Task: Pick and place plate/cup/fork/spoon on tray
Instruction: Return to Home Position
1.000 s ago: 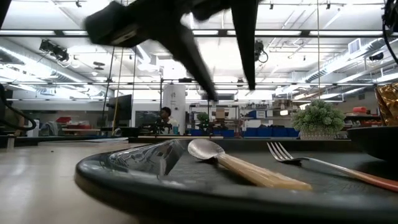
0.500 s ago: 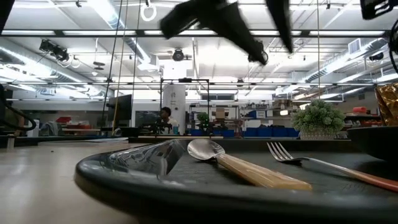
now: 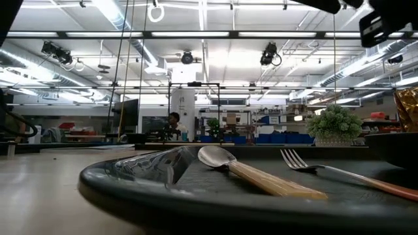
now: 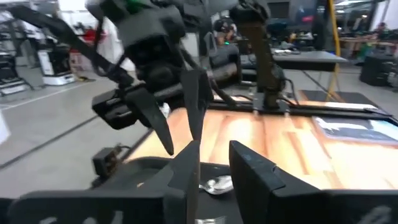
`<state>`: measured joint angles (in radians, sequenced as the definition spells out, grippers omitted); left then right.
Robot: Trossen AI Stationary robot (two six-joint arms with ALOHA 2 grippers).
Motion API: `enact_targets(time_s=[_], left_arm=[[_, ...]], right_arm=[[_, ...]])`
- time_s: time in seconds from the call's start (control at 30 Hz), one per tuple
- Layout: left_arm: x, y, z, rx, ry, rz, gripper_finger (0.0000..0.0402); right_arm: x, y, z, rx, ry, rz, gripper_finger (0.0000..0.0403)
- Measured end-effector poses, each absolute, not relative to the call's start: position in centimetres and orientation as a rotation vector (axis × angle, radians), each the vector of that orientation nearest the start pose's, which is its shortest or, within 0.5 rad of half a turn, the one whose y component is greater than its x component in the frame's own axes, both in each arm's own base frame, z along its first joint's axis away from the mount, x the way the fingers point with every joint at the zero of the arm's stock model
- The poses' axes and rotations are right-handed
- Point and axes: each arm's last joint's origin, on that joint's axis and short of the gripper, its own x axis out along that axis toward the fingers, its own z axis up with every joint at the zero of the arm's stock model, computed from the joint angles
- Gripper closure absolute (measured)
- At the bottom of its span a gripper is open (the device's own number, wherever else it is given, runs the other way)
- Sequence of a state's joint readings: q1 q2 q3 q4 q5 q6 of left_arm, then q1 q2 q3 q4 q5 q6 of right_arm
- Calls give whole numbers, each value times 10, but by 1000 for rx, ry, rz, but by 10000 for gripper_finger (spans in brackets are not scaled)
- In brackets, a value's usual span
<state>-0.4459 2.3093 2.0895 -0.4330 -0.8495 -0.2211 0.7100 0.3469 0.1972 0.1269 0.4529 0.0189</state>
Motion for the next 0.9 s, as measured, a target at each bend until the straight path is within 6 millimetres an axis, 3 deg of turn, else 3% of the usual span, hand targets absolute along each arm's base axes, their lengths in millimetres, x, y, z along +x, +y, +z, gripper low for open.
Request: enact_targets(time_s=[0.3, 0.47, 0.67, 0.9], left_arm=[[494, -163, 250, 570, 605, 357, 267], [496, -159, 250, 689, 629, 329, 267], [486, -181, 258, 699, 596, 305, 267], [449, -223, 298, 662, 517, 153, 267]], right_arm=[[111, 40, 214, -30, -14, 158, 352], [115, 29, 213, -9, -3, 130, 367], [116, 26, 208, 57, 0, 109, 381], [115, 23, 176, 128, -79, 1, 391]])
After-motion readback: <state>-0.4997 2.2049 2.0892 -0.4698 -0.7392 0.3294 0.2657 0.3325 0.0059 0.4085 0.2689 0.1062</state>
